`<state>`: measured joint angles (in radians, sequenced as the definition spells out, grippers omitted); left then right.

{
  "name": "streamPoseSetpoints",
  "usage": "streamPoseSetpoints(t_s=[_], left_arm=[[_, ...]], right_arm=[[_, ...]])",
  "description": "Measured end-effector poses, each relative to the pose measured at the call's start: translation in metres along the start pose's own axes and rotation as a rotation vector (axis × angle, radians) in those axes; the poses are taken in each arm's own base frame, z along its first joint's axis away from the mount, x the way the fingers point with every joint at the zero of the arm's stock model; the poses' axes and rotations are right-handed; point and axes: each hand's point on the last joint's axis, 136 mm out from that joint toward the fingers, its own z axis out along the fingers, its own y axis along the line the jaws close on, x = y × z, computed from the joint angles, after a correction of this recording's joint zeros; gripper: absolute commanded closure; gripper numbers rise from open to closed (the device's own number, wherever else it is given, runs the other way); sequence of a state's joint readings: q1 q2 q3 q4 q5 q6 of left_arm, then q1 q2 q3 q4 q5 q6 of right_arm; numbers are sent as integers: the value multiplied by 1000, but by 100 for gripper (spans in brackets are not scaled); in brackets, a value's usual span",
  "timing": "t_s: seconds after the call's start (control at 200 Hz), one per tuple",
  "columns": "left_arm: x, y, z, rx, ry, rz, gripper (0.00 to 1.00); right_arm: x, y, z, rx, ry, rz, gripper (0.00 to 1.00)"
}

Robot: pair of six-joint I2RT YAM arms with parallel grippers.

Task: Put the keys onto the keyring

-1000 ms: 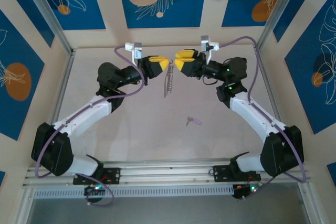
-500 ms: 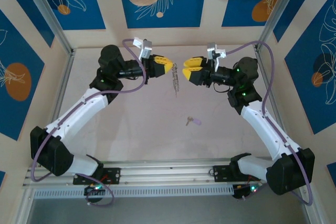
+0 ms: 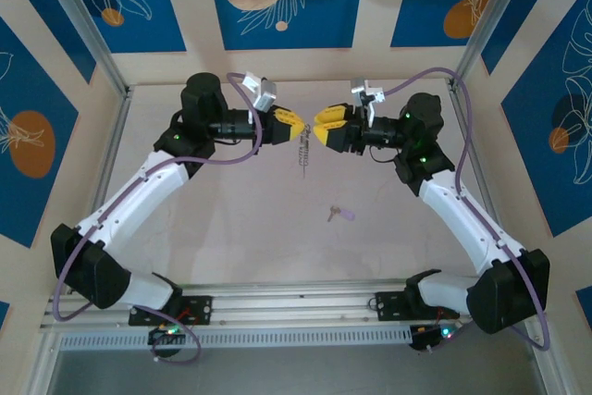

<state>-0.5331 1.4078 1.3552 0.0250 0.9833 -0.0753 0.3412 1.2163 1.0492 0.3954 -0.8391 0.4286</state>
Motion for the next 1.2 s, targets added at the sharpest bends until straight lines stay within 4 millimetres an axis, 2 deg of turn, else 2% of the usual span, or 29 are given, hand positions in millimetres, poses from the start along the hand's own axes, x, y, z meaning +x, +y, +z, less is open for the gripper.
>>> streamPoseSetpoints(t_s=[0.5, 0.705, 0.83, 0.95, 0.98, 1.04, 1.095, 1.13, 1.2], left_arm=[[2, -1, 1, 12, 5, -9, 100], [2, -1, 1, 12, 3, -9, 100], [-1, -1, 1, 11, -4, -14, 100], [-4, -1, 1, 9, -13, -18, 100], [-5, -1, 1, 8, -16, -19, 91], [-6, 1, 1, 2, -23, -23, 68], [-9, 3, 0, -13, -39, -17, 51], [-11, 4, -1, -28, -50, -13, 45], [-11, 6, -5, -62, -66, -17, 39]], right_arm=[[8, -7, 9, -17, 21, 22, 66], [11, -5, 13, -32, 28, 26, 80], [10, -1, 13, -50, 30, 20, 100], [7, 0, 13, -55, 27, 7, 100], [7, 0, 13, -53, 25, 4, 100], [5, -1, 13, -48, 19, -4, 100], [4, -2, 13, -37, 12, -3, 100], [3, -4, 13, -26, 5, -2, 100], [3, -9, 12, -5, -11, 1, 100]])
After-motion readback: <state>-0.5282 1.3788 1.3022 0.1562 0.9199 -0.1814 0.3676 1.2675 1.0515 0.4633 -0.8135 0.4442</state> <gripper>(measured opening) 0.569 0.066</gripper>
